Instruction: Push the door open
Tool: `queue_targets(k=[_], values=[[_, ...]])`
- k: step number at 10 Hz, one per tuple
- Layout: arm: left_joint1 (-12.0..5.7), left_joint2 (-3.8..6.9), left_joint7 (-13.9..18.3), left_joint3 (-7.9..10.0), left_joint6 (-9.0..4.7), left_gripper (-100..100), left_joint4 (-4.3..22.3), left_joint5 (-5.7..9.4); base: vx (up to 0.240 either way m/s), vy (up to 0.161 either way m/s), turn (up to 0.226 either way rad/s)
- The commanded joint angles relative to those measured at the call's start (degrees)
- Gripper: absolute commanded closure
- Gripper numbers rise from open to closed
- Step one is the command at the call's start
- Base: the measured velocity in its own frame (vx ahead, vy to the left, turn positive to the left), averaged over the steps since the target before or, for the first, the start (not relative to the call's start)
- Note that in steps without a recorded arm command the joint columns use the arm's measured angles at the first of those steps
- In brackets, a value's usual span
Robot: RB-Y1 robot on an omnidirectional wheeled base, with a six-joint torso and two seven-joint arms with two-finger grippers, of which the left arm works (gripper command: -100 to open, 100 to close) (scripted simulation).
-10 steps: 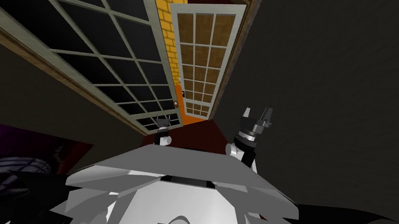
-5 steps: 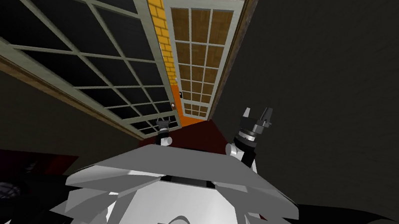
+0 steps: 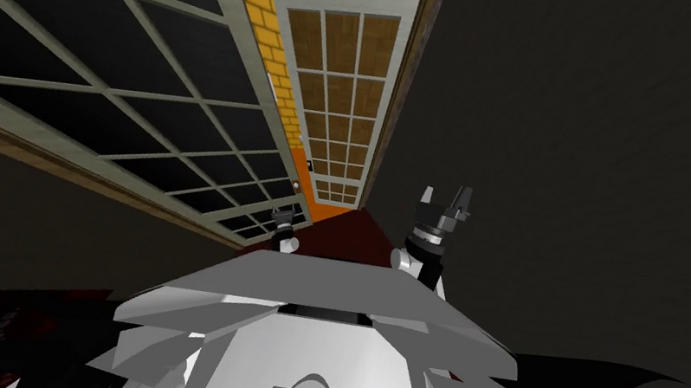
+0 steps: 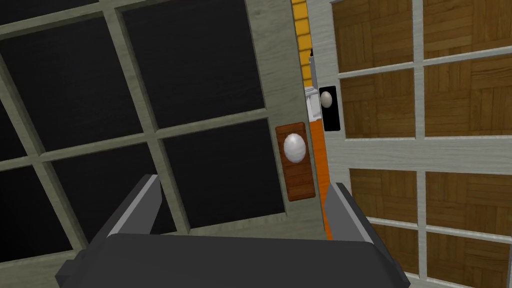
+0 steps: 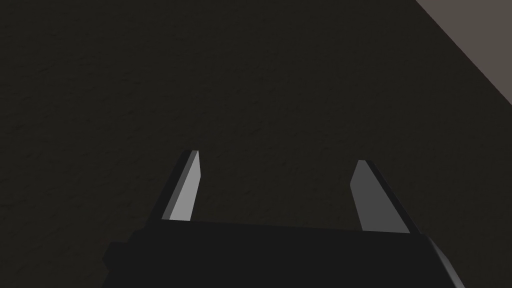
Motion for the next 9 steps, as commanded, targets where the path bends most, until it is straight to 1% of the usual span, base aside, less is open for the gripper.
queue_targets(k=[1, 4, 5, 8, 9], values=[[-0.6, -0.17, 1.5, 0.09, -0.57, -100, 2.0, 0.84, 0.105, 0.03, -0.079], [-1.86, -0.39, 4.0, 0.32, -1.52, -100, 5.6, 2.36, 0.094, 0.045, -0.079], [-2.6, -0.56, 5.5, 0.45, -2.09, -100, 7.8, 3.26, 0.12, 0.055, -0.115], [-3.68, -0.82, 7.7, 0.64, -2.9, -100, 10.9, 4.56, 0.102, 0.054, -0.072], [-4.27, -1.0, 8.9, 0.74, -3.35, -100, 12.6, 5.28, 0.115, 0.057, -0.099]])
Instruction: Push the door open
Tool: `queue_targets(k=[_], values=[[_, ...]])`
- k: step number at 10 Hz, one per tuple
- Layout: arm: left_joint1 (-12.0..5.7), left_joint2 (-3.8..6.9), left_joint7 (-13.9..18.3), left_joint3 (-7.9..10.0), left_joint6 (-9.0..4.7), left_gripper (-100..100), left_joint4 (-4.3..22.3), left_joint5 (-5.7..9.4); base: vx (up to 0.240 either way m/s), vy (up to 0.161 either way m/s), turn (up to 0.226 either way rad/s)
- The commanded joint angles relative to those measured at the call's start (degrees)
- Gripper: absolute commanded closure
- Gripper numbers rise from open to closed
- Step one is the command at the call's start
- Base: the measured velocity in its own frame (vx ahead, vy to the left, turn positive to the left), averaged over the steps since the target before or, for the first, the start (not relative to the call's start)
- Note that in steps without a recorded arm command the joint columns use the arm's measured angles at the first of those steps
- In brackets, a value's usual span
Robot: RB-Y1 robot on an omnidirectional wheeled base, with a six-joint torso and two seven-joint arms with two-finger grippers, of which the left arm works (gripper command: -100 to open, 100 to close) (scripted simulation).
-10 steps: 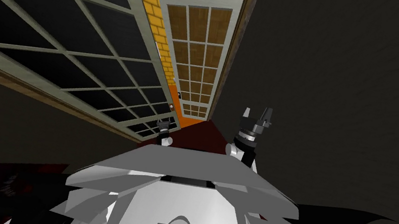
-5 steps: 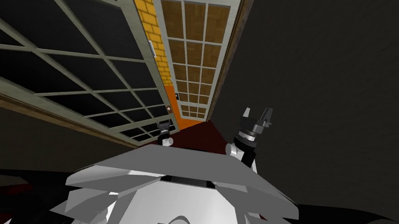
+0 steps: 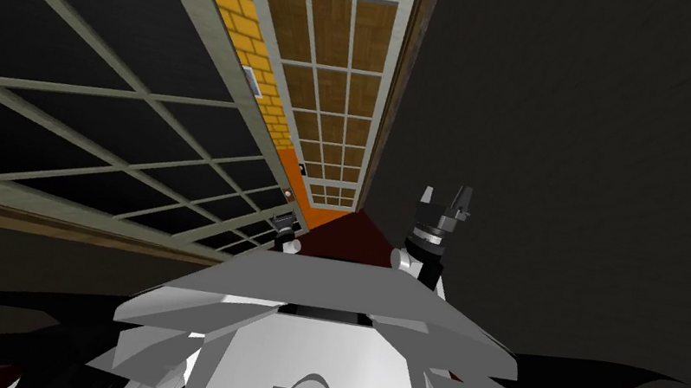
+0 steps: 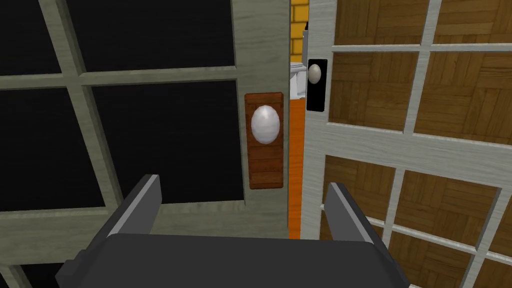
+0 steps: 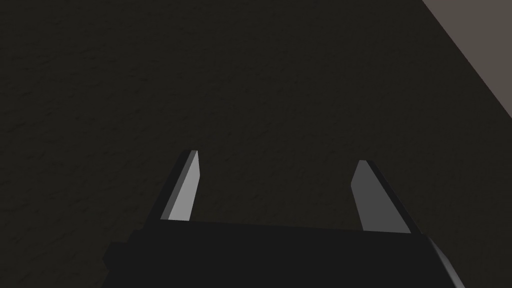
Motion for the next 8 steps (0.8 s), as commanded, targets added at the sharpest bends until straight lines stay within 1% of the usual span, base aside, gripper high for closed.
queue_targets(k=[1, 3, 5, 6, 7, 8], values=[[-0.67, -0.36, 1.9, 0.16, -0.58, -100, 2.3, 1.13, 0.137, 0.07, -0.119], [-1.14, -0.52, 2.8, 0.24, -0.93, -100, 3.6, 1.69, 0.108, 0.061, -0.048], [-2.03, -0.88, 4.6, 0.4, -1.61, -100, 6.2, 2.77, 0.095, 0.048, -0.073], [-1.95, -0.75, 4.1, 0.32, -1.53, -100, 5.8, 2.39, 0.052, 0.031, -0.021], [-1.88, -0.42, 4.5, 0.37, -1.89, -100, 6.2, 2.51, 0.095, 0.067, -0.025], [-1.83, -0.32, 4.6, 0.39, -1.96, -100, 6.3, 2.53, 0.154, 0.095, -0.033]])
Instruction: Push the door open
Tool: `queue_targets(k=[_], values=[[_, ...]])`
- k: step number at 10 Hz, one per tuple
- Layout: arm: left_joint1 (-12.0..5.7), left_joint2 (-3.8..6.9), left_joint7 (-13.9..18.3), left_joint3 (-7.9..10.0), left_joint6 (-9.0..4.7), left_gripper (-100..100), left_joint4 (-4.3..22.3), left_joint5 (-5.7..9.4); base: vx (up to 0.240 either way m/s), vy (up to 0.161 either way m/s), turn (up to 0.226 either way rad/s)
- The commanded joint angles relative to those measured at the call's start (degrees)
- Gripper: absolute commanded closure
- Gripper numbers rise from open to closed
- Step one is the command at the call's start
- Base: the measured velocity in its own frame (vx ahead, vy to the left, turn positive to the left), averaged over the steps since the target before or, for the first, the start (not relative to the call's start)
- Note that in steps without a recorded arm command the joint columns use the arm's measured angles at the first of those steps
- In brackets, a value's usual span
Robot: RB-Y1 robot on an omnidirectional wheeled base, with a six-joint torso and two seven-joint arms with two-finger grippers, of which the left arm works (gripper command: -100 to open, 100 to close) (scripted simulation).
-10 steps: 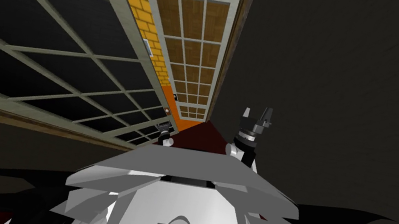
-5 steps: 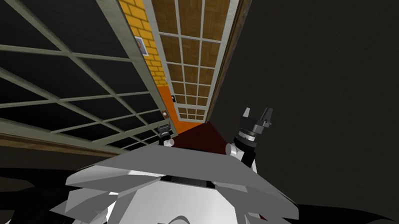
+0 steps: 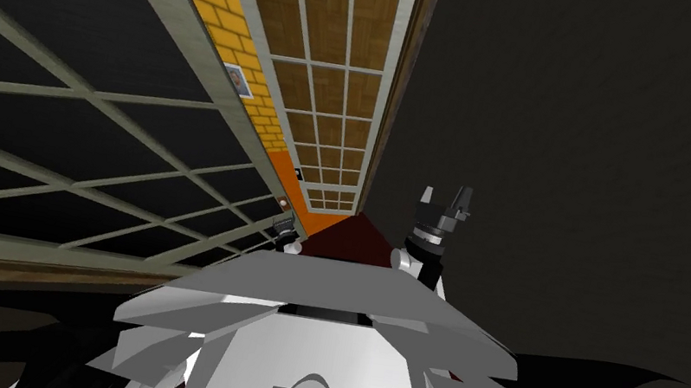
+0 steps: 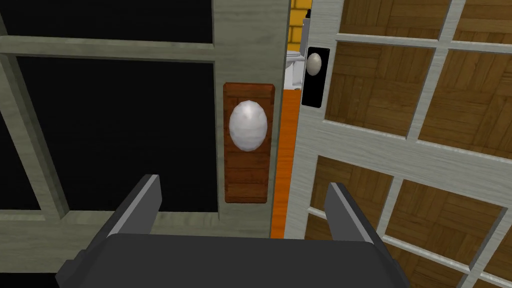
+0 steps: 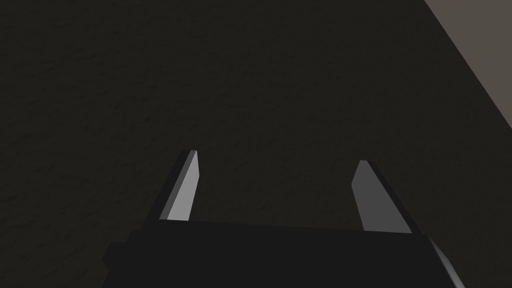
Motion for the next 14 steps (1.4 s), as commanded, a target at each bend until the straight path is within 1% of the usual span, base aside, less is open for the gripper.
queue_targets(k=[1, 5, 8, 9, 10, 14], values=[[0.02, 0.29, 0.4, 0.03, -0.4, -100, 0.5, 0.05, 0.153, 0.11, -0.027], [0.42, 0.65, 1.1, 0.17, -1.05, -100, 1.2, 0.23, 0.167, 0.114, -0.031], [0.69, 0.57, 1.6, 0.25, -1.49, -100, 1.6, 0.35, 0.167, 0.123, -0.029], [0.82, 0.56, 1.4, 0.23, -1.32, -100, 1.2, 0.32, 0.07, 0.044, 0.003], [0.82, 0.56, 1.4, 0.23, -1.32, 100, 1.2, 0.32, -0.017, -0.012, -0.003], [0.82, 0.56, 1.4, 0.23, -1.32, 100, 1.2, 0.32, -0.013, -0.008, -0.002]])
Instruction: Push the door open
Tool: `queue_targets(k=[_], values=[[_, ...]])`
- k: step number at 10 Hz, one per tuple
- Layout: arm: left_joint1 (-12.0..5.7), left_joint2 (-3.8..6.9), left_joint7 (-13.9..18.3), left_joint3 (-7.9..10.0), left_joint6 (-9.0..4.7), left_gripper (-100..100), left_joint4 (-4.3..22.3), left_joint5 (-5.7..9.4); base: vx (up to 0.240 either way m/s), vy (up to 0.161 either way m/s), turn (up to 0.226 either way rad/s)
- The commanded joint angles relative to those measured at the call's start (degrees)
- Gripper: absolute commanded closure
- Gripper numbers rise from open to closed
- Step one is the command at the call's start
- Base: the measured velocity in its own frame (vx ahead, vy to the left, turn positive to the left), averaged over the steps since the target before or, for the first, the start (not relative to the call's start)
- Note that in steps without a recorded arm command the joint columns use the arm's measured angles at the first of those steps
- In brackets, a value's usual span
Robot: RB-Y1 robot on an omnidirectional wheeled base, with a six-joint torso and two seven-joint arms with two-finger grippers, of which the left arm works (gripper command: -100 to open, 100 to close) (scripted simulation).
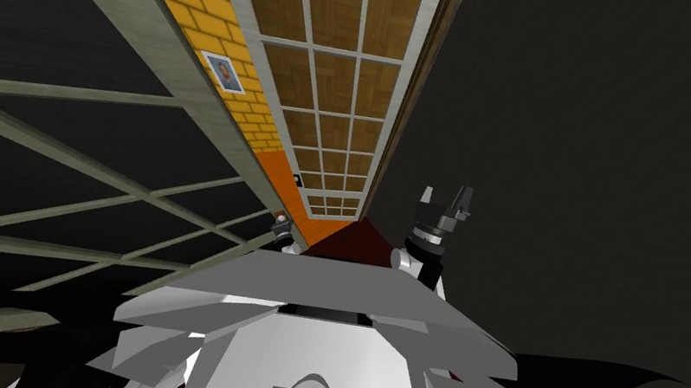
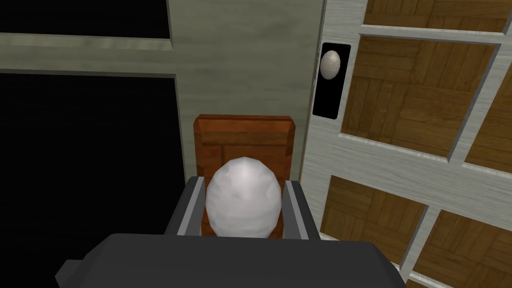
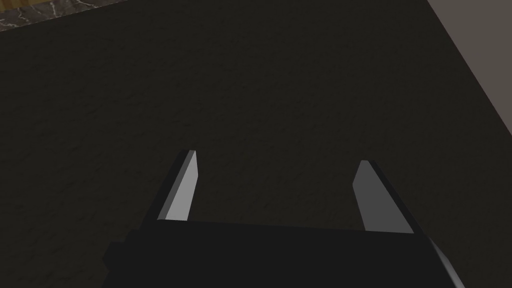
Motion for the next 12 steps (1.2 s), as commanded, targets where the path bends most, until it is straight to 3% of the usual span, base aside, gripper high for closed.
queue_targets(k=[1, 2, 8, 9, 12], values=[[0.0, 0.01, 0.0, 0.04, -0.12, 100, 0.0, 0.02, 0.0, 0.0, 0.0], [-0.45, 0.11, -0.5, 1.83, -0.45, 100, 0.3, 0.24, 0.11, 0.039, -0.036], [-1.61, 0.12, -1.8, 6.43, -1.62, 100, 1.1, 0.83, 0.142, 0.084, -0.016], [-2.03, 0.03, -2.2, 8.08, -2.04, 100, 1.4, 1.05, 0.144, 0.077, -0.026], [-2.71, -0.2, -2.9, 10.74, -2.71, 100, 1.9, 1.39, 0.11, 0.091, -0.021]])
